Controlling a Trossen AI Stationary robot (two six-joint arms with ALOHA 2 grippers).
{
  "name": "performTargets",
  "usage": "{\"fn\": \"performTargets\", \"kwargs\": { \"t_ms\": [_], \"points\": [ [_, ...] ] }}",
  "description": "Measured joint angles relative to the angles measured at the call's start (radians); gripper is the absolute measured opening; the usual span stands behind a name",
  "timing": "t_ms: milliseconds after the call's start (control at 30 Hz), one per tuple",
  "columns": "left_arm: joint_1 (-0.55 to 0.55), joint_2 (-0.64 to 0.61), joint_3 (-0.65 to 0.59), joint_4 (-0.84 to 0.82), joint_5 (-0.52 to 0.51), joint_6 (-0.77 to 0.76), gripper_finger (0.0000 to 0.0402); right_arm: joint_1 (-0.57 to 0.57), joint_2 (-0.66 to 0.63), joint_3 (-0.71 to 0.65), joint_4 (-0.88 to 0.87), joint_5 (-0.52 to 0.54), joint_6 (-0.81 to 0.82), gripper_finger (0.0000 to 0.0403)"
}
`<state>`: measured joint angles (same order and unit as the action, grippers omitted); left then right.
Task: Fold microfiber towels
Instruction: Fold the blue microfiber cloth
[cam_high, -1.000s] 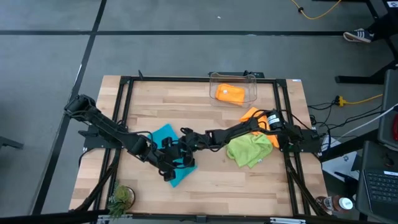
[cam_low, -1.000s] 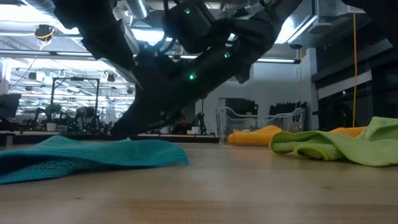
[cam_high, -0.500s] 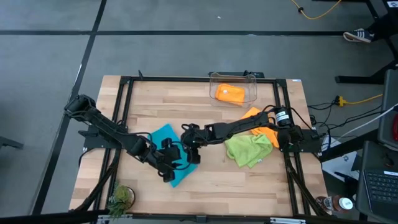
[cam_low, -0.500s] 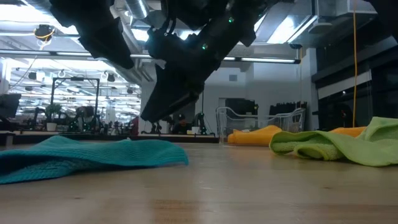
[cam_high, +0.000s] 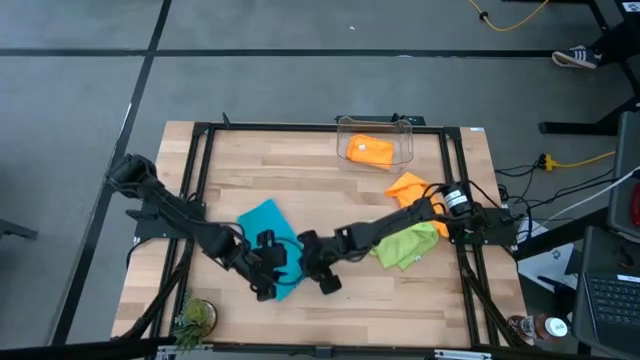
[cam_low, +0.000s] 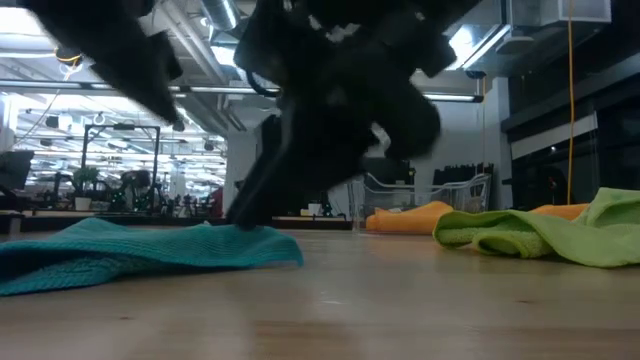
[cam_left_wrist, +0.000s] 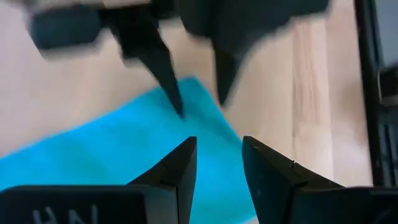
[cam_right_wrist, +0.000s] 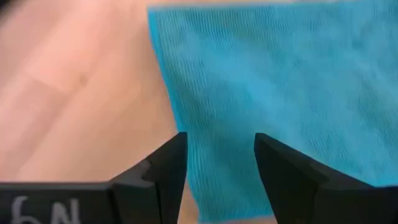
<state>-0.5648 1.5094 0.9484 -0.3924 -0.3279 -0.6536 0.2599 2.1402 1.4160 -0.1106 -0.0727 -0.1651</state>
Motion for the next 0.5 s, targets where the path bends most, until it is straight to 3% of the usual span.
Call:
{"fn": "performTargets", "kwargs": {
  "t_ms": [133,233,500],
  "points": [
    [-0.049,0.089,0.000,0.112,0.054,-0.049,0.0122,0.023,0.020,-0.003,0.000,0.120,-0.028,0.0189],
    [-0.080,0.170,0.014,0.200,0.075,-0.054,0.0122,0.024,0.018,-0.001,0.018,0.120,-0.023,0.0189],
    [-0.088,0.375,0.121,0.107,0.080,-0.185,0.0122,-0.001,0.026,0.000,-0.001,0.017,0.006,0.0189]
  ]
}}
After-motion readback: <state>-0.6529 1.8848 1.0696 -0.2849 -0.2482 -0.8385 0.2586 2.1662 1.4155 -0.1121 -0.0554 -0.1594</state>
